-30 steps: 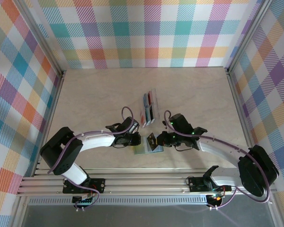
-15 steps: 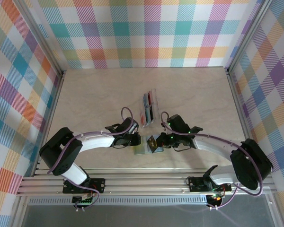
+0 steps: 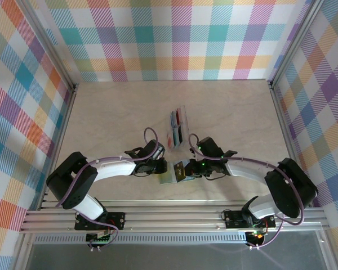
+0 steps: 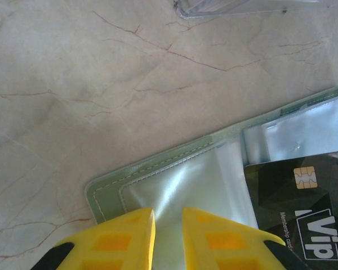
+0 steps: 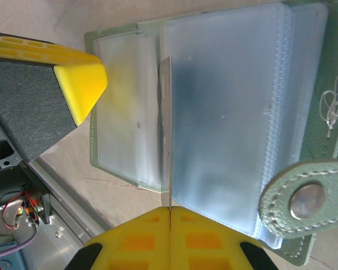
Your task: Put the credit cards into the card holder
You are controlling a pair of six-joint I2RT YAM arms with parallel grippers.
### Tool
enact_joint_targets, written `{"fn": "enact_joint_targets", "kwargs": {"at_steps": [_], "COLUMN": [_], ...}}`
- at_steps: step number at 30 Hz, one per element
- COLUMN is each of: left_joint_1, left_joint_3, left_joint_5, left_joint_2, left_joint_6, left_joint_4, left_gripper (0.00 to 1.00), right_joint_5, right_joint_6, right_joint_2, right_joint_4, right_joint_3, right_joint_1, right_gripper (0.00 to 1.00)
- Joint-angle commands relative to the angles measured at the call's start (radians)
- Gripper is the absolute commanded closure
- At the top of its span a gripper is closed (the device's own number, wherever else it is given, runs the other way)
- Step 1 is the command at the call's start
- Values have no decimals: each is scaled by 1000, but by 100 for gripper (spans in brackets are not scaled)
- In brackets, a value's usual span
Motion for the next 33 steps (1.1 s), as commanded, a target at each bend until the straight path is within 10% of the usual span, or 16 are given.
{"fn": "enact_joint_targets", "kwargs": {"at_steps": [1,33], "left_joint_1": [-11,-11], "left_joint_3": [-19,-47], "left_joint_5": [-18,-23], "left_joint_2": [-15,-28], "left_joint_6": [1,-1], "left_joint_4": [-32,-15], "left_gripper": [79,79], "right_joint_5": [-59,-49], "right_joint_6": [-17,-41], "right_joint_2": [3,35], "right_joint_4": [40,25], "right_joint_3": [-26,-26], "right_joint_1": [-18,-22], "right_gripper": [100,100]}}
